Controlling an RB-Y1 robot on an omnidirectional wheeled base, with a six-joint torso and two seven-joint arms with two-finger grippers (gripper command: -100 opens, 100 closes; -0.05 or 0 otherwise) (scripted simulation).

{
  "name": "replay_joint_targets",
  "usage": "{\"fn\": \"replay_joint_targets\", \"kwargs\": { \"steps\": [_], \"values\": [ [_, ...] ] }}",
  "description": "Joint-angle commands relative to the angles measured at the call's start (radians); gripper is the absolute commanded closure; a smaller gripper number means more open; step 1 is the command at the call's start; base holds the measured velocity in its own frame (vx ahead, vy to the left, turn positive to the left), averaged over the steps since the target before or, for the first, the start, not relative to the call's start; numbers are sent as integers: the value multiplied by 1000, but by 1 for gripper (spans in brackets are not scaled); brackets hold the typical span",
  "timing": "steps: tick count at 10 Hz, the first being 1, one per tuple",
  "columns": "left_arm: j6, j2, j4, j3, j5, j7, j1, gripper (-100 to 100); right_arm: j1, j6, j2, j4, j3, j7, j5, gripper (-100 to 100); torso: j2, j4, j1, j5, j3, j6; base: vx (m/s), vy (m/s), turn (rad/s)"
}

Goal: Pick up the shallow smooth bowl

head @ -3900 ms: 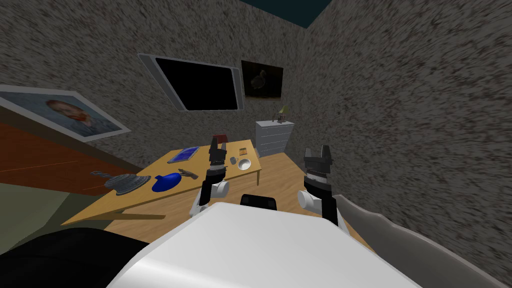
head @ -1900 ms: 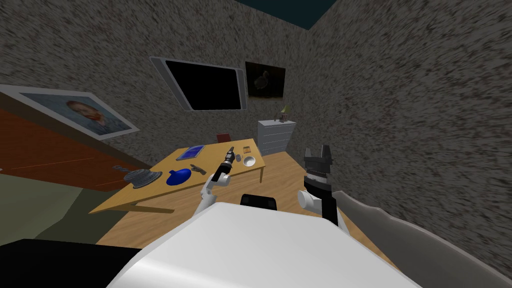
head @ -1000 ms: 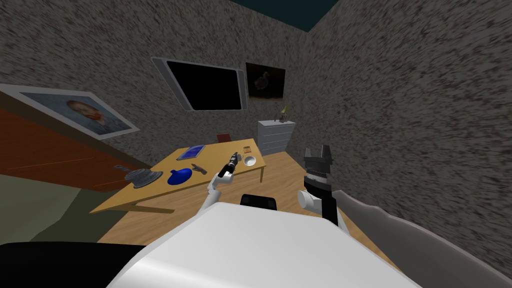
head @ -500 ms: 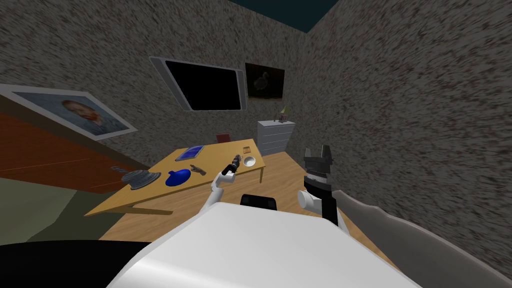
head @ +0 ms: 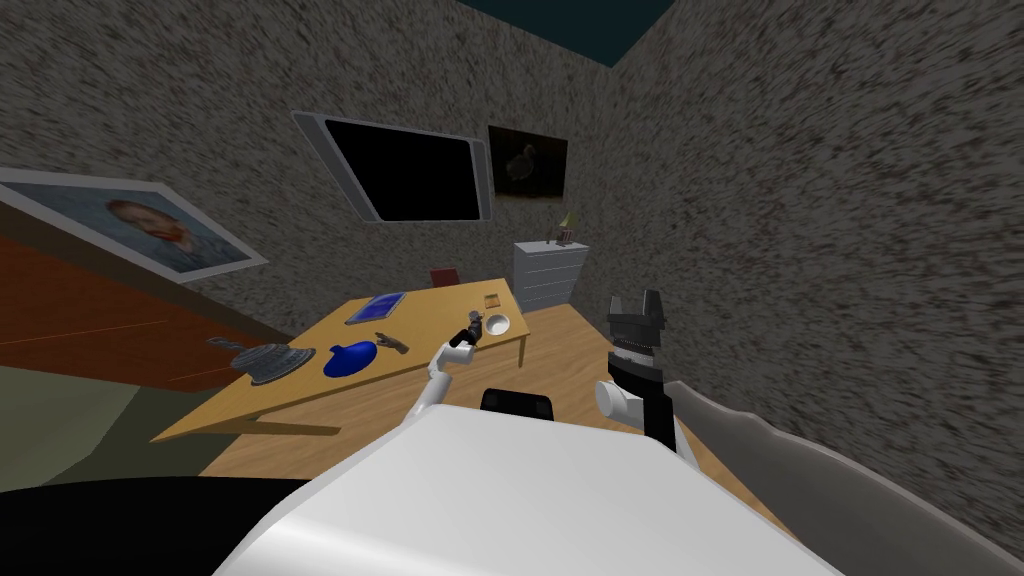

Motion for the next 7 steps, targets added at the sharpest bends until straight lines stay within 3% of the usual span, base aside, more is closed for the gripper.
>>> {"fn": "replay_joint_targets", "kwargs": {
  "steps": [1, 7],
  "values": [
    [34, -10, 16, -6, -7, 7, -3, -100, 0, 0, 0, 0, 0, 0, 0, 0, 0, 0, 0, 0, 0, 0, 40, -18, -11],
    [178, -24, 105, -35, -9, 46, -46, -100, 0, 0, 0, 0, 0, 0, 0, 0, -1, 0, 0, 0, -1, 0, 43, -17, -17]
  ]
}}
